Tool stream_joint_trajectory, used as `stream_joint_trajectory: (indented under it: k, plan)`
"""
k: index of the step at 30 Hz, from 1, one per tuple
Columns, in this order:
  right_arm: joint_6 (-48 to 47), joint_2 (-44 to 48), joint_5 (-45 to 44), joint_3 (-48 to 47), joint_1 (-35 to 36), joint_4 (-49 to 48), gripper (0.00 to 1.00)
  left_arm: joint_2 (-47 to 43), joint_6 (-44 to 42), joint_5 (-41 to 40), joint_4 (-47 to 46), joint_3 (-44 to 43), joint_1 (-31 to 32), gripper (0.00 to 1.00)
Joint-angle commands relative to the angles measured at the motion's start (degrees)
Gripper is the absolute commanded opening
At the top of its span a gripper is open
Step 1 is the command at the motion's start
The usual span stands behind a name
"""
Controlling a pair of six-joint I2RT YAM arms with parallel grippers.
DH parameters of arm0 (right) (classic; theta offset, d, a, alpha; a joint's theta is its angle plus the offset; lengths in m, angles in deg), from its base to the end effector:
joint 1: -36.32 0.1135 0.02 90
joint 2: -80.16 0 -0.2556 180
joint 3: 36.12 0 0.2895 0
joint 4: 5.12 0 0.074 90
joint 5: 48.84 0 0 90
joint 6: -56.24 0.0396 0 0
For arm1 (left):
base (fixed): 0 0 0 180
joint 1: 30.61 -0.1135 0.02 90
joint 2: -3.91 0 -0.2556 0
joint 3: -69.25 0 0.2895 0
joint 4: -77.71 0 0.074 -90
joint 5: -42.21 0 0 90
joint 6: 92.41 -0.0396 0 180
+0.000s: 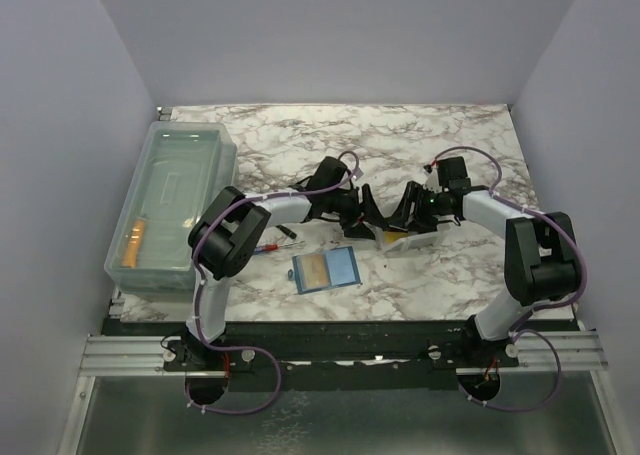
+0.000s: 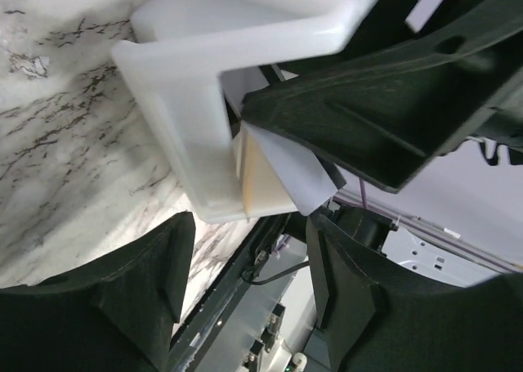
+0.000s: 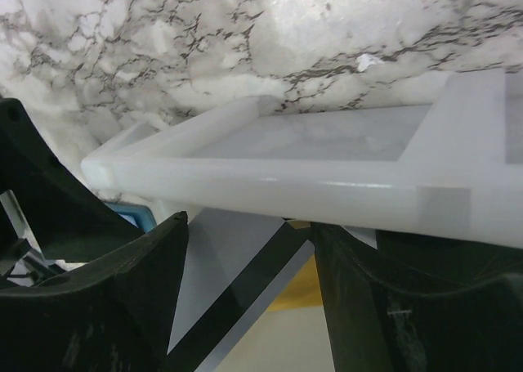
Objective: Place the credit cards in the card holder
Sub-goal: Pick up the credit card from the storage box.
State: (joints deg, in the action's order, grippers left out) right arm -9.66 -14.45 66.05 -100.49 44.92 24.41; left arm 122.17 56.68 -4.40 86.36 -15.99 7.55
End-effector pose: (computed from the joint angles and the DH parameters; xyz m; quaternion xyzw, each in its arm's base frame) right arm 0.3396 0.0682 0.1275 0.0714 0.9417 0.2713 0.1858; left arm 0.3453 -0.3059 0.1125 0.0052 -0.8611 0.5084 0.0017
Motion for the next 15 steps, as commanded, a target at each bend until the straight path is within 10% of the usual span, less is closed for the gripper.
stream_joint_trajectory:
  k: [1,15]
  plan:
    - [1.22,-1.85,4.18,1.67,0.8,0.9,0.63,-4.14,1.57,-1.68,-0.46,0.7,-0.92,0.62]
    - [0.5,-1.99,3.94,1.29,0.72,0.99,0.63,-4.79,3.55,-1.47,0.21,-0.27,-1.2,0.52]
